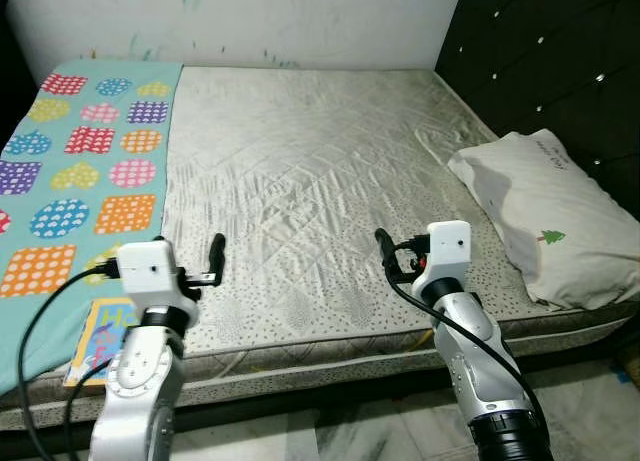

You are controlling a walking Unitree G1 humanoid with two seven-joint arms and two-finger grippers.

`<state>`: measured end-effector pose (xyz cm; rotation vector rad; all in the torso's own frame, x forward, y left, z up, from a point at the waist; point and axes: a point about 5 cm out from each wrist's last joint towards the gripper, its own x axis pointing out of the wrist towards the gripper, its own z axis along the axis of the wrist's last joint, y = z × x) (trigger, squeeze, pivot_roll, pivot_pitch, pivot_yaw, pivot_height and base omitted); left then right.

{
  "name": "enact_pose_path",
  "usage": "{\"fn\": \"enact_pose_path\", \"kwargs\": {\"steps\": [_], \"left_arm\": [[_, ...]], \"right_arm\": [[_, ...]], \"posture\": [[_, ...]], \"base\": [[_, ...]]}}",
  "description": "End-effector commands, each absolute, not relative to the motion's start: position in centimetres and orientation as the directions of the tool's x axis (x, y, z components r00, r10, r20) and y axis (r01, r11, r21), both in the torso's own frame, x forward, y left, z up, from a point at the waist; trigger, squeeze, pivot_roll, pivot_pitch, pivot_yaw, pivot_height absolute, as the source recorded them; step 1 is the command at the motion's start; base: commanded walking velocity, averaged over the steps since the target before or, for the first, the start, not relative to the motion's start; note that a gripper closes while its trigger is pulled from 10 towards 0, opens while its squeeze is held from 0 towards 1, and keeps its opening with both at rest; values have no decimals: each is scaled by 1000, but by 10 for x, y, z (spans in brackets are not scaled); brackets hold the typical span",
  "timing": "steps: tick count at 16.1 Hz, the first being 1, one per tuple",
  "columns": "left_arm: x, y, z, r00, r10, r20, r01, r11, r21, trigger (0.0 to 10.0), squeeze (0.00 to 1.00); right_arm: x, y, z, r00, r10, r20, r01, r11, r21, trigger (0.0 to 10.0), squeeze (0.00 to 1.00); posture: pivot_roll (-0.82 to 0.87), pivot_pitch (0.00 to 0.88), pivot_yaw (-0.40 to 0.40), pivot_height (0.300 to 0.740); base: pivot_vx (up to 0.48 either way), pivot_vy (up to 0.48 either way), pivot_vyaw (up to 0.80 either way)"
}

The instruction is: Clean up the room

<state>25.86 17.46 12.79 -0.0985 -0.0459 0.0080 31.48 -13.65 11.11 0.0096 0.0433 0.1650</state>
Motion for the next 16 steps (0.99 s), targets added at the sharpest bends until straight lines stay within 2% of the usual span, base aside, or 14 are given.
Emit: {"fn": "enact_pose_path", "kwargs": {"steps": [1,12,16], "left_arm": [[258,171,129,999,-6,54,12,994,-109,10000,0],[258,172,128,999,-13,49,18,993,-117,10000,0],[259,175,125,999,22,23,-20,995,-101,10000,0]], "right_arm": [[316,-140,113,988,152,-39,-152,988,10,10000,0],[317,-142,112,990,135,-43,-134,990,36,10000,0],[317,-142,112,990,134,-44,-133,990,38,10000,0]], "posture": [[-7,44,-72,740],[-7,51,-68,740],[-5,56,-68,740]], "base": [[292,0,0],[325,0,0],[64,0,0]]}}
